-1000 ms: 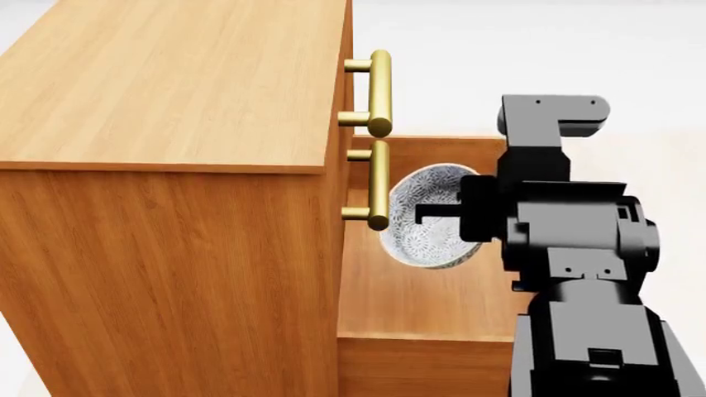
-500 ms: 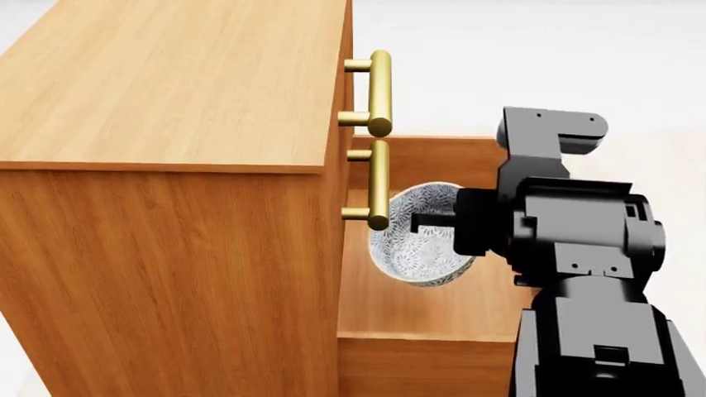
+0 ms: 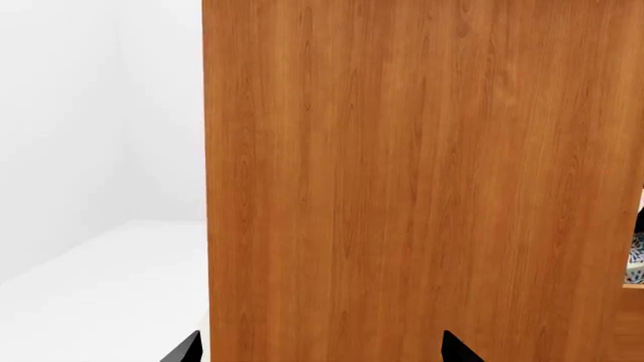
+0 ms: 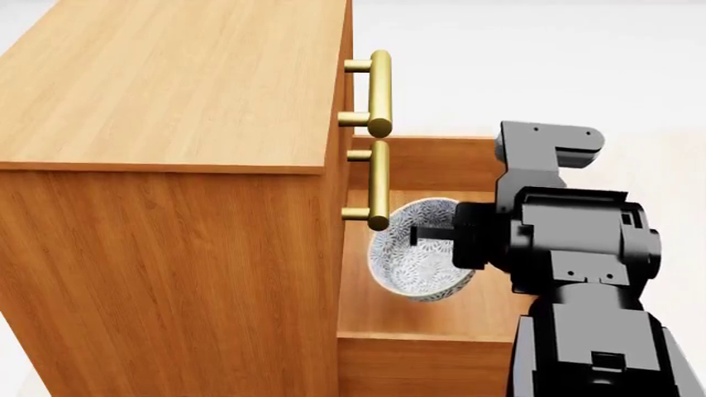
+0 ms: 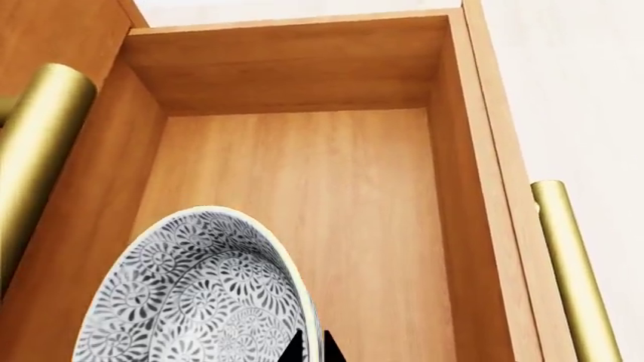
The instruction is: Put the bowl in the bottom drawer of the cabinet and close it.
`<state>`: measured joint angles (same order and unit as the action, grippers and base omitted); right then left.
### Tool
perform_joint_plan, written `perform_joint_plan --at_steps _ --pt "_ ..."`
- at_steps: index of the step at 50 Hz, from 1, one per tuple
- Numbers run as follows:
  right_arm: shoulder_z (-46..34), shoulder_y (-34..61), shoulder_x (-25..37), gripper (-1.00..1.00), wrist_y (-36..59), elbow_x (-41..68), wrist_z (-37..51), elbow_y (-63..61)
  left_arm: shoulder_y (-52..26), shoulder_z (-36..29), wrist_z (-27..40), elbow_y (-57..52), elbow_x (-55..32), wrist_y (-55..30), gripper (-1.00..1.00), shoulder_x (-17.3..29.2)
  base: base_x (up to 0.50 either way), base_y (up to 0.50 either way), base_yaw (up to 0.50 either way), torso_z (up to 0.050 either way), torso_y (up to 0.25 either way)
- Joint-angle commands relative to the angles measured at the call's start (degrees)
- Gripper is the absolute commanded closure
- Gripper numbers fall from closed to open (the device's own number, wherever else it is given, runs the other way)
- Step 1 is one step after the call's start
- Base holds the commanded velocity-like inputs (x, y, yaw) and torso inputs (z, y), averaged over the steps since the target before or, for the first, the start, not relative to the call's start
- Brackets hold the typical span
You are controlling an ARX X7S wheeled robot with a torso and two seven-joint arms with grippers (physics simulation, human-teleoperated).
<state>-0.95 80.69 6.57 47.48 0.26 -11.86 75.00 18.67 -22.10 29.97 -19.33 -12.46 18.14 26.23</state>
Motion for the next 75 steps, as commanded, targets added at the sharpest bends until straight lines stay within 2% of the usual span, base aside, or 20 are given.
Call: perform_joint_plan --at_steps 1,22,23,40,42,48,63,75 --pt "-0.1 -1.1 -0.3 1.0 -3.1 -0.3 -0.1 -0.1 0.1 0.0 0.1 -0.2 0.0 0.0 -1.0 0.1 0.0 0.0 0.0 0.0 0.01" --pt "-1.4 -2.0 -0.3 1.0 -2.3 -0.6 0.3 -0.1 0.0 -0.2 0.2 0.0 -0.1 0.2 -1.0 0.2 0.0 0.0 0.0 0.0 0.0" --pt "-1.4 -2.0 -0.3 -1.0 -2.1 -0.5 0.1 -0.1 0.0 -0.2 0.2 0.0 -0.1 0.2 -1.0 0.2 0.0 0.0 0.0 0.0 0.0" --pt "-4.4 -1.3 -0.3 -1.0 -7.3 -1.3 -2.0 -0.2 0.1 -0.2 0.4 -0.4 -0.2 -0.1 -1.0 0.4 0.0 0.0 0.0 0.0 0.0" --pt "-6.1 -1.4 -0.3 -1.0 -10.5 -2.3 -4.1 -0.5 -0.1 -0.3 0.3 0.0 -0.1 0.1 -1.0 0.3 0.0 0.0 0.0 0.0 0.0" --pt "-5.8 -1.3 0.2 -1.0 -8.2 -1.9 -3.9 -4.1 -0.1 -0.3 0.5 -0.5 -0.1 -0.4 -1.0 0.5 0.0 0.0 0.0 0.0 0.0" --pt "-6.0 -6.5 2.4 -1.0 2.4 -1.8 -5.0 -26.6 -0.1 -0.7 0.1 -0.5 0.0 -0.1 -1.0 0.8 0.0 0.0 0.0 0.0 0.0" --pt "-5.2 -8.8 4.9 -1.0 8.2 -1.3 -5.6 -39.1 0.3 -0.9 0.1 -0.9 0.7 0.7 -1.0 1.0 0.0 0.0 0.0 0.0 0.0"
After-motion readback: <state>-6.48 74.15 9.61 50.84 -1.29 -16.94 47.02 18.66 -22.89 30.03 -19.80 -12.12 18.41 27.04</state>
